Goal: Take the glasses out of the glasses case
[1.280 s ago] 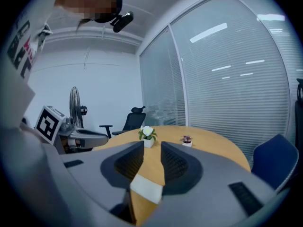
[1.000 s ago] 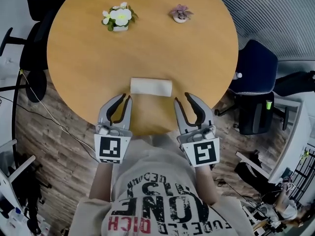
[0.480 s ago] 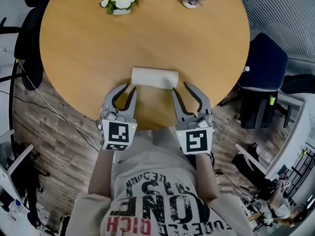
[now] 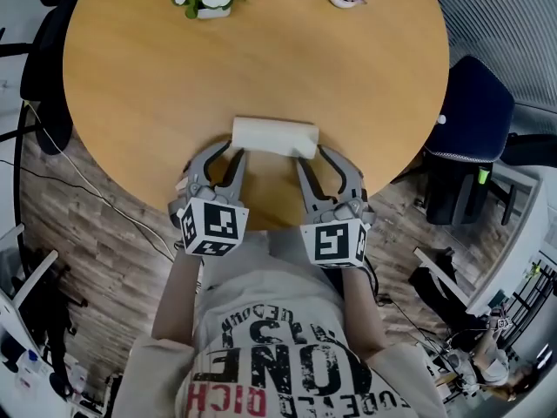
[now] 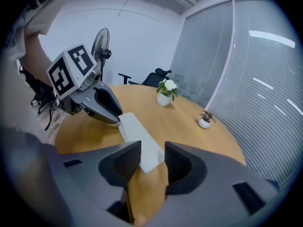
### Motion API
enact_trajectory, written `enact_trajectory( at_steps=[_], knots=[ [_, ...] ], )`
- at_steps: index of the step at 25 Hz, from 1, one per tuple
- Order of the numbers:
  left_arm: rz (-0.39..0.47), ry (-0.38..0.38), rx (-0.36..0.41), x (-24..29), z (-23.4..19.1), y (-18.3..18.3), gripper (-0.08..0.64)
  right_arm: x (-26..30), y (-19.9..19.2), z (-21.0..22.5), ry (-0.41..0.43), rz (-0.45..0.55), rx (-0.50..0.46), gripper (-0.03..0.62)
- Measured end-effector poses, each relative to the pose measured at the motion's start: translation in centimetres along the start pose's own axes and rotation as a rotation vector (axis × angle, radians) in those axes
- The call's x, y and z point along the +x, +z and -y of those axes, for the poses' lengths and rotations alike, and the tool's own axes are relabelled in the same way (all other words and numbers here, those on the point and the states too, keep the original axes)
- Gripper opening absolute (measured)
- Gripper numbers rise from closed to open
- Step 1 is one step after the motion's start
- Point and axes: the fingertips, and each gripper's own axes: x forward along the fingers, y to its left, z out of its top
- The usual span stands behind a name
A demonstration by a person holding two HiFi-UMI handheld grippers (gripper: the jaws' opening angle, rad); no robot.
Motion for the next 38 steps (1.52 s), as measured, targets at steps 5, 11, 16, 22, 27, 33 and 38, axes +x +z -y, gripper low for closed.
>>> enact_trajectory(
  at_steps=[5,11,16,22,27,33,38],
  knots=[
    [-0.033,-0.013,0.004,0.7,-0.1,-0.3,0.121,0.4,-0.8,0.0,0.000,-0.020,0.008,0.132],
    [-0.047,-0.030,-0.094,0.9,0.0,-0.6,0.123,0.8,-1.3,-0.2,0.006,-0.033,0.010,0.137],
    [-0.052,-0.050,-0.144,1.1,-0.1,-0.8,0.123,1.5,-1.8,-0.7,0.022,-0.047,-0.008,0.141],
    [-0.055,-0.062,-0.157,0.9,-0.1,-0.8,0.123,1.8,-2.2,-1.5,0.032,-0.064,-0.068,0.148],
    [-0.057,-0.061,-0.154,0.8,-0.1,-0.7,0.123,2.0,-2.7,-2.0,0.039,-0.082,-0.091,0.152],
    [-0.058,-0.067,-0.162,0.8,0.0,-0.7,0.123,2.2,-3.4,-1.8,0.009,-0.119,-0.137,0.153],
    [-0.059,-0.068,-0.164,0.8,0.0,-0.8,0.123,2.4,-3.4,-1.6,0.001,-0.127,-0.131,0.153]
  ],
)
